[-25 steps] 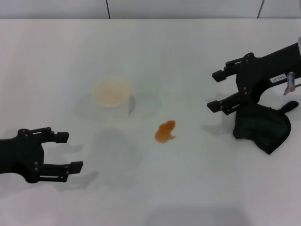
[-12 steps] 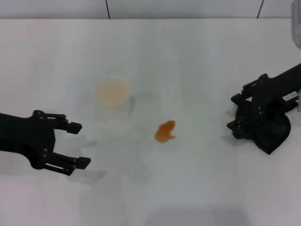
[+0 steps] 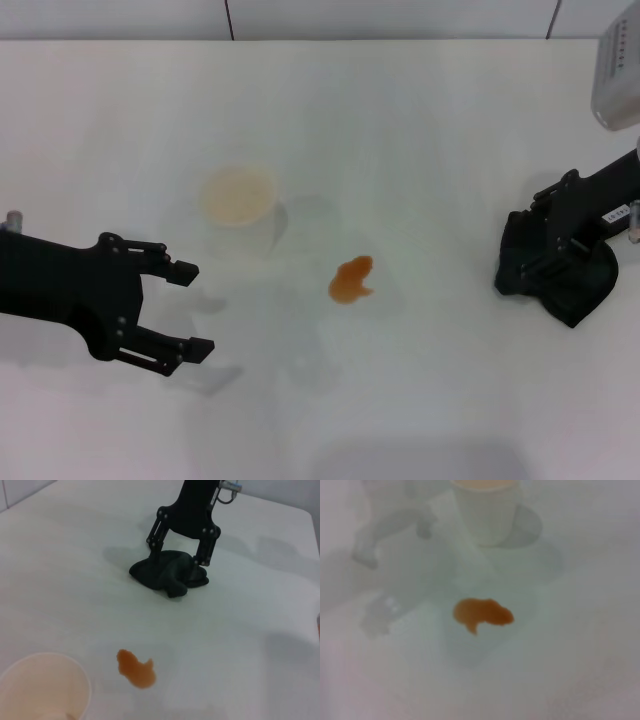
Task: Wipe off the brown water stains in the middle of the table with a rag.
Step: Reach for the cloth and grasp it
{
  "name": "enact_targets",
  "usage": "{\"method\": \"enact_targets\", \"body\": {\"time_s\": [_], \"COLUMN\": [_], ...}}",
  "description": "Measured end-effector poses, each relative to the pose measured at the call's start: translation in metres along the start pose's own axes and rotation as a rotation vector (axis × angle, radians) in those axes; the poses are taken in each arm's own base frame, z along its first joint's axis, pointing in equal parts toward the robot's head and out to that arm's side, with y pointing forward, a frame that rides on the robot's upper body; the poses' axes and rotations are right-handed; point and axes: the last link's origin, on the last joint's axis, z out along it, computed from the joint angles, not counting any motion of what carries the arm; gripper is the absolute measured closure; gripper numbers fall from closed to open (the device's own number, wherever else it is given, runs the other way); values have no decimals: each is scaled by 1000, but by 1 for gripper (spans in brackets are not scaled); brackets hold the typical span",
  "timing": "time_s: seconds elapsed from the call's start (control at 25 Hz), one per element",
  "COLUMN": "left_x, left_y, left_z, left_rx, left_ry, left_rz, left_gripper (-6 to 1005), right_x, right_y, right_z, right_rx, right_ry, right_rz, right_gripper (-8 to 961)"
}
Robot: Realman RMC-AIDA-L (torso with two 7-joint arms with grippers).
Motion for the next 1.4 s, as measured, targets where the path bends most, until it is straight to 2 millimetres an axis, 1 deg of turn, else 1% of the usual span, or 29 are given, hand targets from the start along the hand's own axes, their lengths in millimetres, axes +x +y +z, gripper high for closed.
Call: {"method": "enact_targets", "body": {"time_s": [0.24, 0.52, 0.72, 0.84, 1.04, 1.24, 1.4], "left_x": [1, 2, 3, 3, 4, 5, 5], "left_y": [0, -1, -1, -2, -2, -3, -3], "left_z": [1, 2, 4, 5, 6, 6, 7], "left_rx": [-1, 3, 6, 6, 6, 3, 2], "left_ry": [3, 6, 0, -4, -5, -5, -5], "left_rz": [0, 0, 5, 5, 9, 11, 12], "left_gripper": [109, 110, 110, 110, 110, 111, 111], "right_x": [5, 8, 8, 7, 5, 1, -7], "right_y": [-5, -5, -3, -2, -1, -1, 1], "right_z": [4, 8, 11, 12, 12, 15, 19], "right_rx": [22, 26, 21, 16, 11, 18, 18], "right_ry": [51, 89, 102, 105, 107, 110, 99], "right_rz": [-2, -12, -24, -32, -40, -51, -67], "right_gripper": [208, 207, 317, 541, 768, 828, 875]}}
